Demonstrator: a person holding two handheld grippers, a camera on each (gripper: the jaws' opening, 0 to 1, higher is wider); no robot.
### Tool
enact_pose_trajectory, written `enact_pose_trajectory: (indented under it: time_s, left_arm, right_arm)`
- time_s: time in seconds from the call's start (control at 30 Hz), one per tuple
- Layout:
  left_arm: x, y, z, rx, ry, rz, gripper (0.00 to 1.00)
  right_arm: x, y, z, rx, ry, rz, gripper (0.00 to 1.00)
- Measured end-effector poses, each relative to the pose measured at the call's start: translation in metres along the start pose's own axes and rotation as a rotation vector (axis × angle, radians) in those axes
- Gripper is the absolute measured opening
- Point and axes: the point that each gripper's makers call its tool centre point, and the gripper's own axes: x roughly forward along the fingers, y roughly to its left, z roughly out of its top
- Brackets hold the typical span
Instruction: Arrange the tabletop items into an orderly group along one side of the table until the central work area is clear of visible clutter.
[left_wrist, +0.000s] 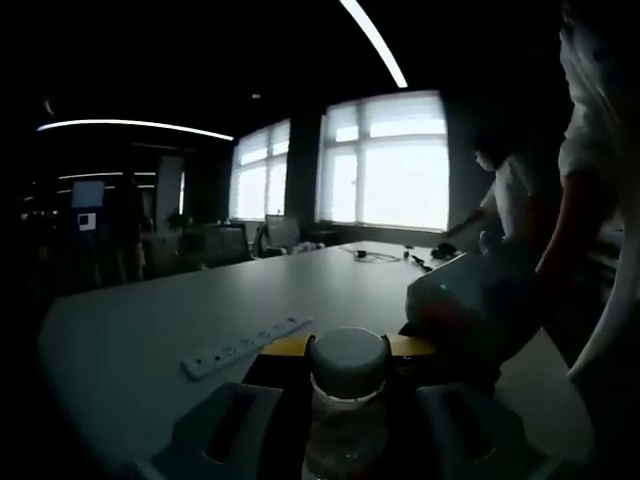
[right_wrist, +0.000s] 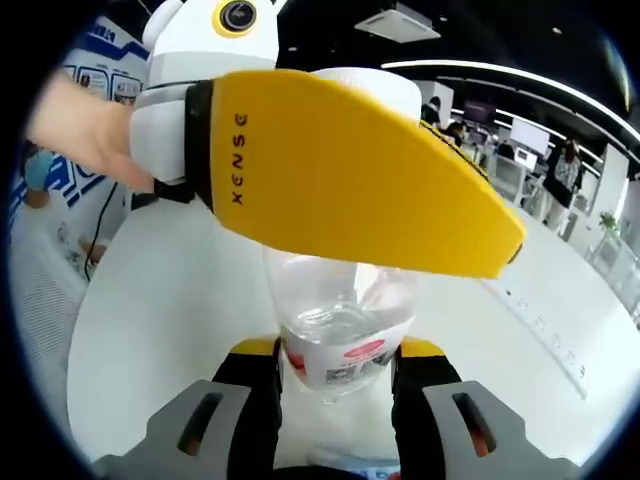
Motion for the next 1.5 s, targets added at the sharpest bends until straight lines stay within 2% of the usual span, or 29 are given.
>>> enact_pose_trajectory:
  time_s: [0.47, 0.63, 0.73, 0.87, 0.9, 0.97, 1.1, 1.33, 1.5]
  left_arm:
    - [0.0, -0.002, 0.002, -0.014, -0.018, 0.015, 0.23]
    - [-0.003, -0.001, 0.01, -0.02, -0.043, 0.021, 0.22]
    - [-0.003, 0.0, 0.011, -0.028, -0.046, 0.026, 0.24]
    - [-0.006, 0.001, 0.009, -0.038, -0.039, 0.034, 0.25]
    - [-0.006, 0.002, 0.008, -0.04, -0.036, 0.036, 0.25]
    - [-0.009, 0.004, 0.008, -0.067, -0.037, 0.047, 0.28]
    - [-0.015, 0.009, 0.007, -0.075, -0.025, 0.074, 0.4]
    - [-0.023, 0.012, 0.007, -0.078, -0.024, 0.096, 0.42]
    - [-0.026, 0.015, 0.005, -0.089, -0.012, 0.117, 0.59]
  right_arm:
    - [0.0, 0.001, -0.001, -0.011, -0.002, -0.003, 0.39]
    - [0.001, 0.0, -0.002, -0.008, 0.0, -0.006, 0.39]
    - [0.001, 0.0, -0.004, -0.043, 0.016, -0.008, 0.4]
    - [0.001, 0.0, -0.006, -0.033, 0.025, -0.008, 0.39]
    - [0.001, 0.0, -0.009, -0.027, 0.045, -0.008, 0.39]
    - [0.002, 0.001, -0.015, -0.032, 0.069, -0.011, 0.38]
    - [0.0, 0.003, -0.014, -0.009, 0.06, -0.014, 0.41]
    - [-0.001, 0.003, -0.008, -0.004, 0.048, -0.018, 0.43]
    - [-0.003, 0.003, -0.005, -0.006, 0.043, -0.022, 0.51]
